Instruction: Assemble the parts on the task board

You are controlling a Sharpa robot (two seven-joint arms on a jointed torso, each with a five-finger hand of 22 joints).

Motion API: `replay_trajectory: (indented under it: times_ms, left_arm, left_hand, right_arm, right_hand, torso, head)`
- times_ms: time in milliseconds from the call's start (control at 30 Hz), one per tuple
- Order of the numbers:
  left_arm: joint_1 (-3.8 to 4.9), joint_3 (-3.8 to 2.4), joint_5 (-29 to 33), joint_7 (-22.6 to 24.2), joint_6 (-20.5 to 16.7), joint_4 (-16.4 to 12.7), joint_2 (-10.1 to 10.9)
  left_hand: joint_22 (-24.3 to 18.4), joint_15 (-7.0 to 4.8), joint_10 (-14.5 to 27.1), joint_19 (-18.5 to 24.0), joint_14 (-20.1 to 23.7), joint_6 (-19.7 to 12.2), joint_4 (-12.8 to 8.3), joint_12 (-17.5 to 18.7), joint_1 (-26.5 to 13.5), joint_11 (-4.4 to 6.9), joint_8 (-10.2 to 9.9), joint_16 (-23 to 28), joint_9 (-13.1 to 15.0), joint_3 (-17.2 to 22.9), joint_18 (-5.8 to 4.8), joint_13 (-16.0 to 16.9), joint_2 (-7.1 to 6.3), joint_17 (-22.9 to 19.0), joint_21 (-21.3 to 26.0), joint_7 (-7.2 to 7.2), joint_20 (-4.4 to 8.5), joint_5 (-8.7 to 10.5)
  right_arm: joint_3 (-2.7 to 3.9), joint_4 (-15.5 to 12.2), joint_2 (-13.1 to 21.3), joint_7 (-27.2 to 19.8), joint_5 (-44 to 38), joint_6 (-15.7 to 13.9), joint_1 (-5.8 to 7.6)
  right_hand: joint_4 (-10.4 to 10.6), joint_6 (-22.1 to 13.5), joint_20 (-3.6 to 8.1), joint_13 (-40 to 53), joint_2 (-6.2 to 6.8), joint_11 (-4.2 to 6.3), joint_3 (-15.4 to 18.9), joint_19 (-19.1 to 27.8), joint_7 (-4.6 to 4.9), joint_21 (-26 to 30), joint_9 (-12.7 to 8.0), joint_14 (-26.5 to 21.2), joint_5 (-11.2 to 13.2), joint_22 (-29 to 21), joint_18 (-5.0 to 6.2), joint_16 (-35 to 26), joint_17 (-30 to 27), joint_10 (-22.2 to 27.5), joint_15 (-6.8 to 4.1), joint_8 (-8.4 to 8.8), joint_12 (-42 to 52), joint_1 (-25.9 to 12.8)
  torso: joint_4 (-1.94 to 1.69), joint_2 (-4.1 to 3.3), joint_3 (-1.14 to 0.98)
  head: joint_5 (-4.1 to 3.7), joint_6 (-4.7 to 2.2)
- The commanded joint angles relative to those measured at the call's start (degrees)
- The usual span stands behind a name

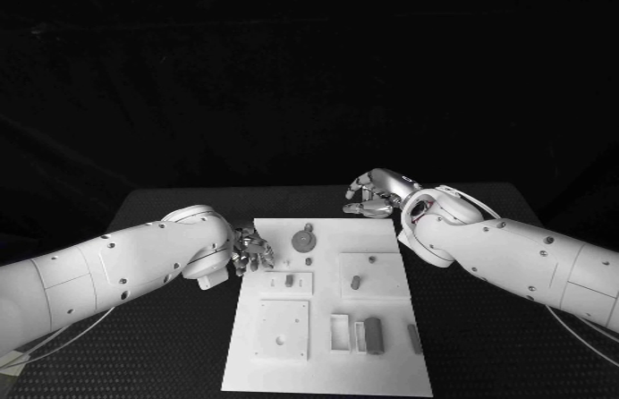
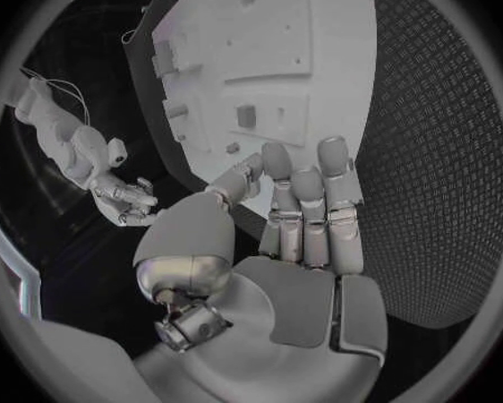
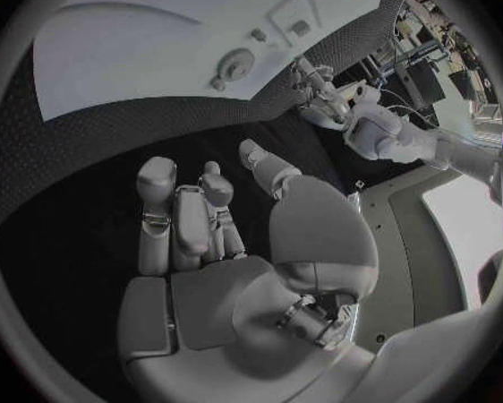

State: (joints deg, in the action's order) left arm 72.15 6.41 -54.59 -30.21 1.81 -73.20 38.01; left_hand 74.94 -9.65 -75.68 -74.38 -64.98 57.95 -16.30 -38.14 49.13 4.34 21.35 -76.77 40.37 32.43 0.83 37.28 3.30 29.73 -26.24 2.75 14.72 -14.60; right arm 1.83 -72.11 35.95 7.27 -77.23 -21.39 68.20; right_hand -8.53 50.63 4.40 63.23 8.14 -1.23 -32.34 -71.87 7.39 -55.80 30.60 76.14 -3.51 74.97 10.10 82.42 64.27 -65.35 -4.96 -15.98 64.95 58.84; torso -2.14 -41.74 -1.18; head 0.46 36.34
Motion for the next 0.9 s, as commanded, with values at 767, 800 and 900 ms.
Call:
replay_trajectory:
  times_ms: [767, 800, 900]
  left_arm:
    - [-1.03, 1.63, -7.4, -1.6, -0.4, -3.7, 0.5]
    - [-1.19, 1.64, -7.4, -1.6, -0.4, -3.8, 0.6]
    - [-1.58, 1.65, -7.7, -1.6, -0.5, -4.1, 0.6]
  left_hand:
    - [1.4, -0.71, -1.7, -0.9, -1.4, 10.5, 0.5, -2.1, -0.3, 0.87, 2.0, -2.2, 5.1, 0.1, 0.26, 0.6, -0.66, 1.1, -3.0, -2.21, 0.85, -0.12]
    - [1.4, -0.74, -1.7, -0.9, -1.5, 10.5, 0.6, -2.2, -0.4, 0.90, 2.0, -2.3, 5.2, 0.1, 0.27, 0.6, -0.65, 1.2, -3.1, -2.25, 0.87, -0.09]
    - [1.4, -0.97, -2.0, -1.2, -1.8, 10.8, 0.9, -2.6, -0.7, 1.08, 2.4, -2.6, 5.4, 0.0, 0.32, 0.7, -0.36, 1.3, -3.6, -2.43, 1.01, 0.06]
  right_arm:
    - [0.02, -0.3, 0.1, -0.2, 0.0, 0.8, -0.02]
    - [0.02, -0.3, 0.1, -0.2, 0.1, 0.8, -0.02]
    - [0.02, -0.3, 0.2, -0.2, 0.1, 0.8, -0.02]
  right_hand:
    - [0.0, 0.1, 0.29, 0.0, -0.37, 0.03, 0.3, 0.0, 0.33, 0.4, 0.1, -0.5, -0.1, 0.9, 4.90, -0.2, -0.1, 0.5, -0.06, 0.41, -0.3, -0.1]
    - [0.0, 0.1, 0.28, 0.0, -0.37, 0.03, 0.3, 0.0, 0.33, 0.4, 0.1, -0.5, -0.1, 0.9, 4.90, -0.2, -0.1, 0.5, -0.06, 0.41, -0.3, -0.1]
    - [0.1, 0.1, 0.26, 0.0, -0.40, 0.03, 0.3, 0.0, 0.34, 0.4, 0.1, -0.5, -0.1, 0.9, 4.90, -0.2, -0.1, 0.5, -0.05, 0.42, -0.3, -0.2]
  torso:
    - [0.17, -0.04, -0.10]
    - [0.17, -0.04, -0.11]
    - [0.18, -0.04, -0.07]
  head:
    - [0.36, 0.71]
    - [0.37, 0.72]
    - [0.36, 0.65]
